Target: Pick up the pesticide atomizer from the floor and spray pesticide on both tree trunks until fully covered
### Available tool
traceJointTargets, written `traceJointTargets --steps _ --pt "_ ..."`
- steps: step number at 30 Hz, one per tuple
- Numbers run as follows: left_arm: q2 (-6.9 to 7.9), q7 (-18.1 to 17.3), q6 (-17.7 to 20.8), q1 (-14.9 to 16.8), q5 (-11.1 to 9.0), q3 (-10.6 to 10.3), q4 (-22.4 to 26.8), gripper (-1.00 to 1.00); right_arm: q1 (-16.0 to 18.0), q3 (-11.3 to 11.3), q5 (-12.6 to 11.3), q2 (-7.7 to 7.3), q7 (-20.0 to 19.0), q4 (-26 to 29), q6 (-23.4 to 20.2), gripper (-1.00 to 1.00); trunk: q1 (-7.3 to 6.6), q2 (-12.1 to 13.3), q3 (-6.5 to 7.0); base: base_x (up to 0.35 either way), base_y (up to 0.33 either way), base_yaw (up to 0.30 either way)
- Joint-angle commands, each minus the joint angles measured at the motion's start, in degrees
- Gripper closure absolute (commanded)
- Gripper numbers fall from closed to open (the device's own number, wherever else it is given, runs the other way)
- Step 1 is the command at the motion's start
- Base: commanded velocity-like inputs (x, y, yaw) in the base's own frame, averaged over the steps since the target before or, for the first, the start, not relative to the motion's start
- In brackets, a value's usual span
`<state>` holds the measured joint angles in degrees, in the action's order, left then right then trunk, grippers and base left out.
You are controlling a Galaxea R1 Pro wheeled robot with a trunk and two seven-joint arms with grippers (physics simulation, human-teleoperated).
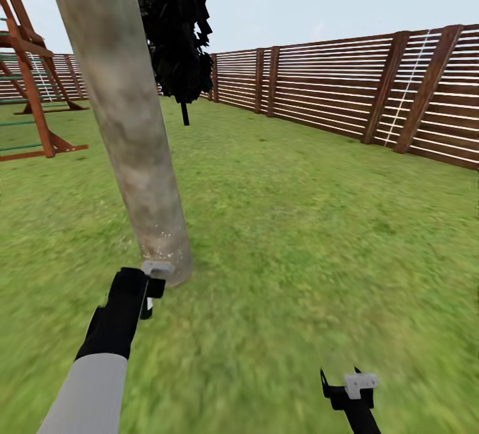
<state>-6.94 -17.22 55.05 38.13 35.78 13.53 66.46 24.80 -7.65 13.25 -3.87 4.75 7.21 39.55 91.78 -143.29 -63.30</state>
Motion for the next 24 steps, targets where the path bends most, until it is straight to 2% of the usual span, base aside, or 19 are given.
traceJointTargets --steps 1,3,6,9,13,15,18,20,21,22,24 --pt "0.74 -3.9 0.0 0.0 0.4 0.0 0.2 1.00 0.0 0.0 0.0 0.00 0.0 0.0 0.0 -1.00 0.00 0.0 0.00 -0.319 0.000 0.000" --pt "3.03 -7.0 0.1 0.0 0.4 0.4 1.0 1.00 0.0 0.0 0.0 0.00 0.0 0.0 0.0 -1.00 0.00 0.0 0.00 -0.328 0.000 0.000" --pt "5.89 -8.2 0.2 0.0 0.4 2.2 1.3 1.00 0.0 0.0 0.0 0.00 0.0 0.0 0.0 -1.00 0.00 0.0 0.00 -0.300 0.000 0.000" --pt "5.22 -8.3 1.9 0.1 0.3 1.8 3.0 1.00 0.0 0.0 0.0 0.00 0.0 0.0 0.0 -1.00 0.00 0.0 0.00 -0.218 0.000 0.000" --pt "1.07 -8.3 2.9 2.4 0.5 -1.9 4.6 1.00 0.0 0.0 0.0 0.00 0.0 0.0 0.0 -1.00 0.00 0.0 0.00 -0.033 0.000 0.000" --pt "0.10 -8.3 3.1 3.9 0.5 -2.4 4.7 1.00 0.0 0.0 0.0 0.00 0.0 0.0 0.0 -1.00 0.00 0.0 0.00 -0.004 0.000 0.000" --pt "1.18 -8.3 3.1 5.3 0.5 -2.0 4.7 1.00 0.0 0.0 0.0 0.00 0.0 0.0 0.0 -1.00 0.00 0.0 0.00 0.000 0.000 0.000" --pt "3.54 -8.3 3.1 6.0 0.5 -0.8 4.7 1.00 0.0 0.0 0.0 0.00 0.0 0.0 0.0 -1.00 0.00 0.0 0.00 0.000 0.000 0.000" --pt "5.16 -8.3 3.2 6.8 0.4 0.7 4.6 1.00 0.0 0.0 0.0 0.00 0.0 0.0 0.0 -1.00 0.00 0.0 0.00 0.000 0.000 0.000" --pt "5.65 -8.3 3.2 7.2 0.4 1.3 4.7 1.00 0.0 0.0 0.0 0.00 0.0 0.0 0.0 -1.00 0.00 0.0 0.00 0.000 0.000 0.000" --pt "5.34 -8.3 3.2 7.5 0.4 1.3 4.7 1.00 0.0 0.0 0.0 0.00 0.0 0.0 0.0 -1.00 0.00 0.0 0.00 0.000 0.000 0.000"
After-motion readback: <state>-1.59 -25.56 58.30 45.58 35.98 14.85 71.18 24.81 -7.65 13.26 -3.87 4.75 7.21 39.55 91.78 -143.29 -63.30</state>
